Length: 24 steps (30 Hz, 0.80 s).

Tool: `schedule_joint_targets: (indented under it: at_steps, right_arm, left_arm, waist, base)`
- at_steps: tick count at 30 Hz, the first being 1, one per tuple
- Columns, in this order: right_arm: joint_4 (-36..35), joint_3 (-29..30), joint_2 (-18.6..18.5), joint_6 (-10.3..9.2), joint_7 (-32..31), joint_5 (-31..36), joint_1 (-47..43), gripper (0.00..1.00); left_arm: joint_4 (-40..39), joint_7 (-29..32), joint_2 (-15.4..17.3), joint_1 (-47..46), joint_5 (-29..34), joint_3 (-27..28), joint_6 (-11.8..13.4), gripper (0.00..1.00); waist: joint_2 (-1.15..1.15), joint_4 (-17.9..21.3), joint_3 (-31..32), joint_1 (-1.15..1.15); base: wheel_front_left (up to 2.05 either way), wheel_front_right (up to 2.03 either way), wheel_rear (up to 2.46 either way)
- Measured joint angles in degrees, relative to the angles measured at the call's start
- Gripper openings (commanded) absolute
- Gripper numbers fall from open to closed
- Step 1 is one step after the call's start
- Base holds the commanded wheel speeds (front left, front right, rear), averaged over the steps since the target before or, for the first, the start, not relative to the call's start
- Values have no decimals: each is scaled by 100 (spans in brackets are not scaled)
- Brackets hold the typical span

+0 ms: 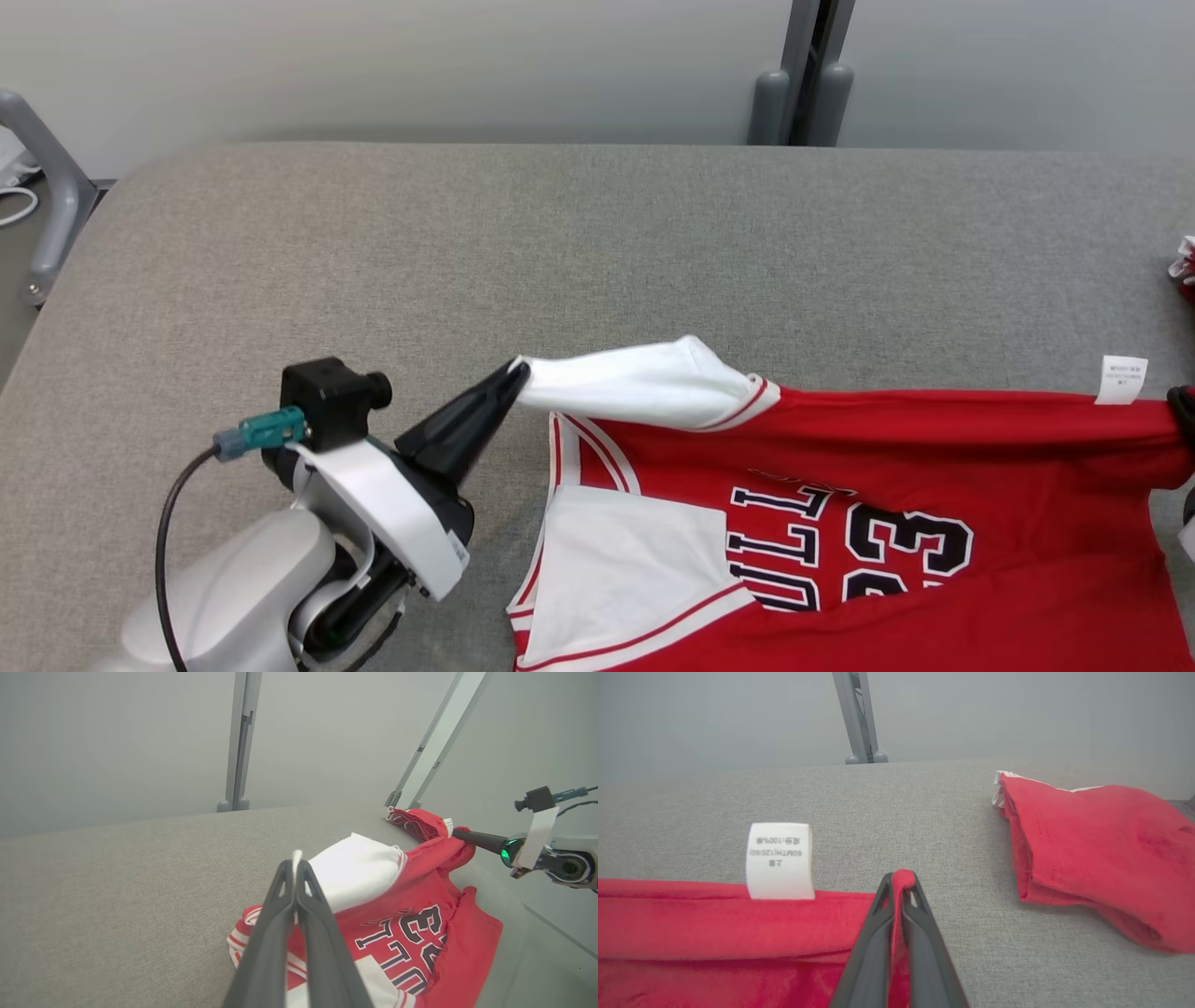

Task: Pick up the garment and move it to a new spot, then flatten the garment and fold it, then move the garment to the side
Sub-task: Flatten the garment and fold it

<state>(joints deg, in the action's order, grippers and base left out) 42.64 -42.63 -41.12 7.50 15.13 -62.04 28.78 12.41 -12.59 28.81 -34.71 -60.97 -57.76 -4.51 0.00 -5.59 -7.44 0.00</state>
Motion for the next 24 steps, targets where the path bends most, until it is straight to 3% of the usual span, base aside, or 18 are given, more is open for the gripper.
schedule_joint_targets:
  at_steps: [12, 24]
  right_arm:
    - [-22, -334, -274, 0, -5, -356, -243, 0]
    - [-264, -910, -394, 0, -16, -561, -410, 0]
  left_arm:
    - [-470, 200, 137, 341, 99, -304, 203, 0]
    - [-720, 800, 433, 673, 53, -806, 120, 0]
  waist:
    - [0, 5, 216, 0]
    - [0, 70, 316, 0]
  base:
    - [0, 0, 0]
    - [0, 0, 0]
